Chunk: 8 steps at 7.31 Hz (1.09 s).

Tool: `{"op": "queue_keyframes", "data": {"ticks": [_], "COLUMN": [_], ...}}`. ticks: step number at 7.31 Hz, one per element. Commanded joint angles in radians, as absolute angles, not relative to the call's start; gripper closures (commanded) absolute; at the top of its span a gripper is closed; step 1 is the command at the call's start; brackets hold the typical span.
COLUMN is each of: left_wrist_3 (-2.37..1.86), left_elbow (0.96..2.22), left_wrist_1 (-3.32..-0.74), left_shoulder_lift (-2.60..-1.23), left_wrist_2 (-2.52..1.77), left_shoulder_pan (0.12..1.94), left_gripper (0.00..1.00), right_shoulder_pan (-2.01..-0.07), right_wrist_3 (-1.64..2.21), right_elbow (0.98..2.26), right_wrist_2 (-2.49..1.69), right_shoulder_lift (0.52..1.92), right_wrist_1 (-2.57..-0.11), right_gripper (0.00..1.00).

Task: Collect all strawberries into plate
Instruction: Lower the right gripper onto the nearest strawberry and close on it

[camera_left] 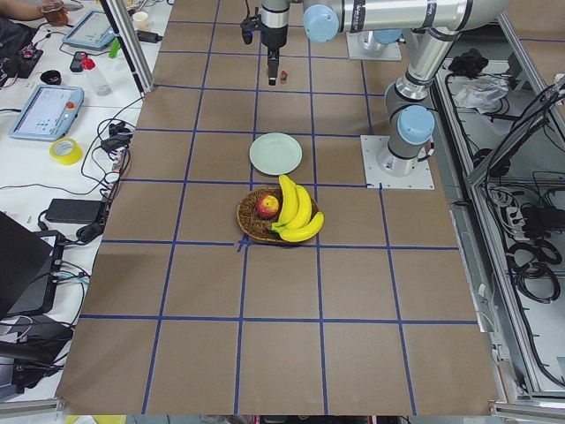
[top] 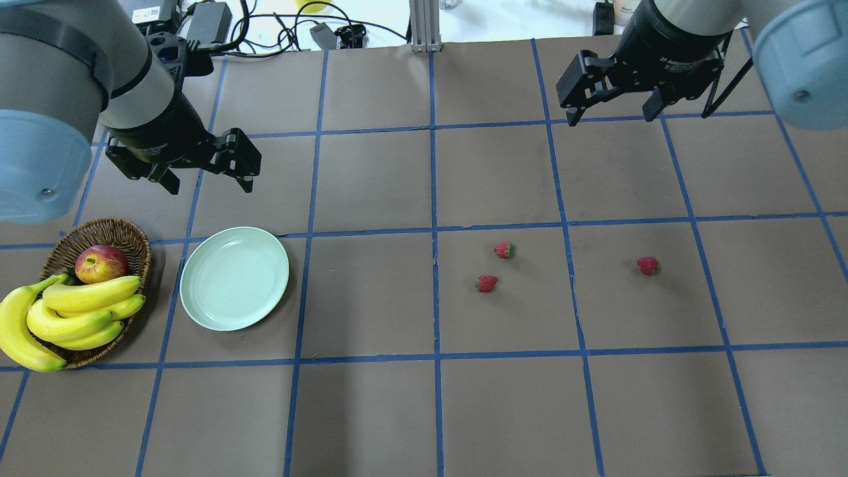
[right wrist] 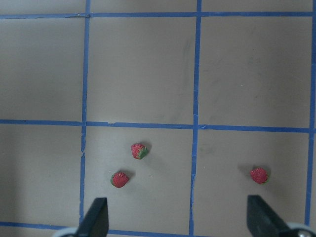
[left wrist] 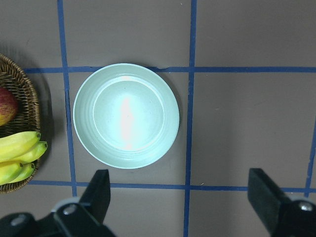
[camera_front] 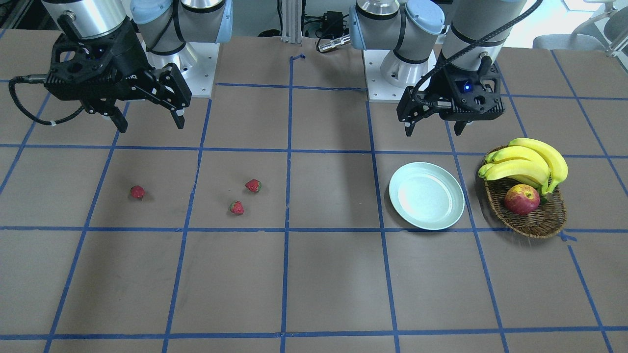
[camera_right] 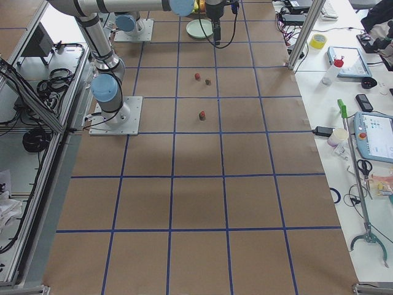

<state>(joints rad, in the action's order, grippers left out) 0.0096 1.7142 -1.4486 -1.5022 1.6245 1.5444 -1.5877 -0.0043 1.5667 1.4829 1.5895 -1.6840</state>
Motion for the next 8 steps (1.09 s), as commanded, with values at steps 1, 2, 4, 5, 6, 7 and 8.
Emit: {"op": "queue_keyframes", "data": {"ticks": [1,2,4,5,6,7,8], "left_wrist_3": [0.014,0.014,0.014,0.015,0.015,0.015,0.015], "left_elbow": [1.713,1.712,1.713,1.713,1.713,1.713,1.715], "left_wrist_1": [-1.448,-1.448,-1.447,-1.448,-1.448,-1.445,-1.447], "left_shoulder_lift": [-1.5,-1.5,-1.5,-1.499,-1.499,-1.499,-1.499], "left_wrist_2": [1.629,1.628,1.628,1.629,1.631,1.631,1.631], "left_shoulder_pan": [1.542,1.543,1.545,1.545,1.543,1.542,1.543], "left_gripper": [0.0,0.0,0.0,0.0,0.0,0.0,0.0], "right_shoulder_pan": [-1.665,-1.745,-1.818,-1.822,-1.822,-1.824,-1.822], "right_wrist_3": [0.145,0.307,0.502,0.576,0.606,0.617,0.621], "right_elbow": [1.584,1.607,1.76,1.863,1.976,2.07,2.112], "right_wrist_2": [1.491,1.527,1.566,1.563,1.559,1.545,1.542], "right_shoulder_lift": [1.51,1.444,1.341,1.333,1.333,1.33,1.324], "right_wrist_1": [-1.696,-1.827,-2.062,-2.16,-2.284,-2.43,-2.469], "right_gripper": [0.0,0.0,0.0,0.0,0.0,0.0,0.01]}}
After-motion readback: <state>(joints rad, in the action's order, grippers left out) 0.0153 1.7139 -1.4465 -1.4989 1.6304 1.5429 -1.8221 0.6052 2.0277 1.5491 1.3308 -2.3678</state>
